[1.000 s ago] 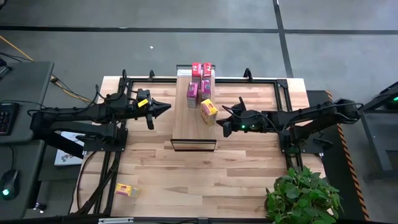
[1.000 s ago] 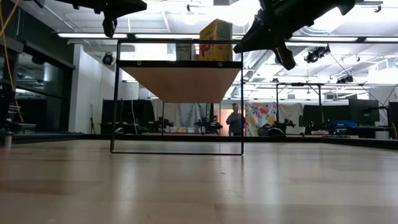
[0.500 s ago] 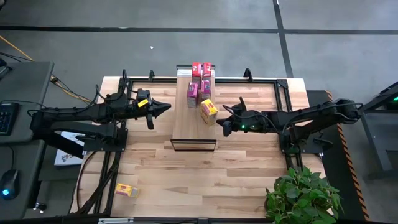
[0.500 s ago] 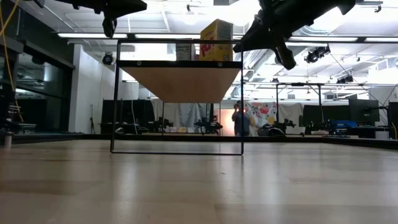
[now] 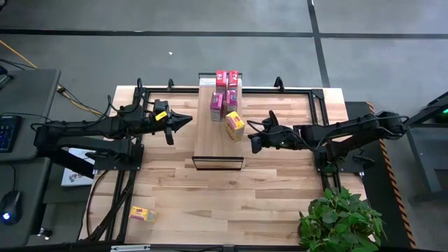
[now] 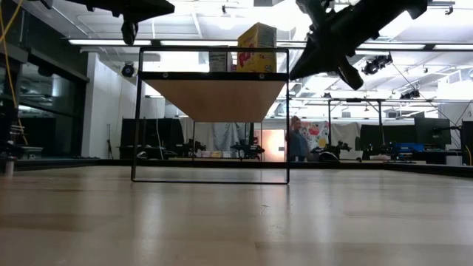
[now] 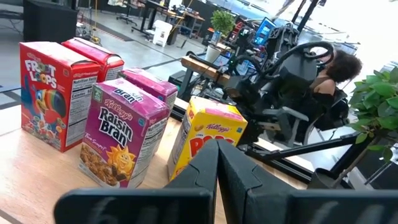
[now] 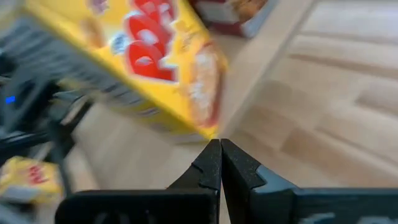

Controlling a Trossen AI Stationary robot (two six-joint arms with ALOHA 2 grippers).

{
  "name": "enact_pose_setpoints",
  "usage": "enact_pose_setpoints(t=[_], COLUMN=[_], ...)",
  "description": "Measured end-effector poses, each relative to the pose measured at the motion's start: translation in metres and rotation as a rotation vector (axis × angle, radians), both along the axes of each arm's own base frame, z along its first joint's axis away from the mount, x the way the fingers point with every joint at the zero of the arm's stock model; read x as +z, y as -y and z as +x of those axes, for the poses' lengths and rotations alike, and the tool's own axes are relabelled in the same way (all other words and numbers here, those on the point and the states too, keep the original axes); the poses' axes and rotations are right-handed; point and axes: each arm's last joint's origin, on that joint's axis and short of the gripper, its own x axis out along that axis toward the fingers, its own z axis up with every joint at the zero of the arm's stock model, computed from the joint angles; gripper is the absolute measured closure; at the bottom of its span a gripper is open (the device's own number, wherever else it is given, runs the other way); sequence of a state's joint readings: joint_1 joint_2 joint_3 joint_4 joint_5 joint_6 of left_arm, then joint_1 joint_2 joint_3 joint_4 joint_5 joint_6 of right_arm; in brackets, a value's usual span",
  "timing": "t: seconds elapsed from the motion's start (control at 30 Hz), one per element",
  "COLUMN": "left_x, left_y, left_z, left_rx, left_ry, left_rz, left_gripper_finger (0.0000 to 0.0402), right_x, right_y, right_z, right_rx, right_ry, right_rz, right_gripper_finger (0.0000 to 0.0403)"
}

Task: Stack cereal on shelf
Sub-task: Put the right yellow cereal box on the shelf

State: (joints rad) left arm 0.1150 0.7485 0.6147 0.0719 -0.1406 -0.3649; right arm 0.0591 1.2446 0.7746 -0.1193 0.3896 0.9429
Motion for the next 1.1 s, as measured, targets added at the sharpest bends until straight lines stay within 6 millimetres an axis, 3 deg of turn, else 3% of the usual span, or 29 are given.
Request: enact_pose_setpoints(t=[0.43,1.1], left_x=[0.0,0.0], left_y=[-0.001,-0.001], left_z=[0.0,0.0], left_rx=[0.03,0.031], left_ry=[0.0,-0.001], left_rz=[0.003,0.003], left_gripper_finger=[0.0402,0.0402], right_x=[0.005,0.008], right_y=[0.018,0.011], right_z=[0.002,0.012], right_rx=[-0.106,-0.09], right_ry=[0.03,0.154], right_rz=[-0.107,-0.009], right_gripper_finger=[0.0403,0.0403])
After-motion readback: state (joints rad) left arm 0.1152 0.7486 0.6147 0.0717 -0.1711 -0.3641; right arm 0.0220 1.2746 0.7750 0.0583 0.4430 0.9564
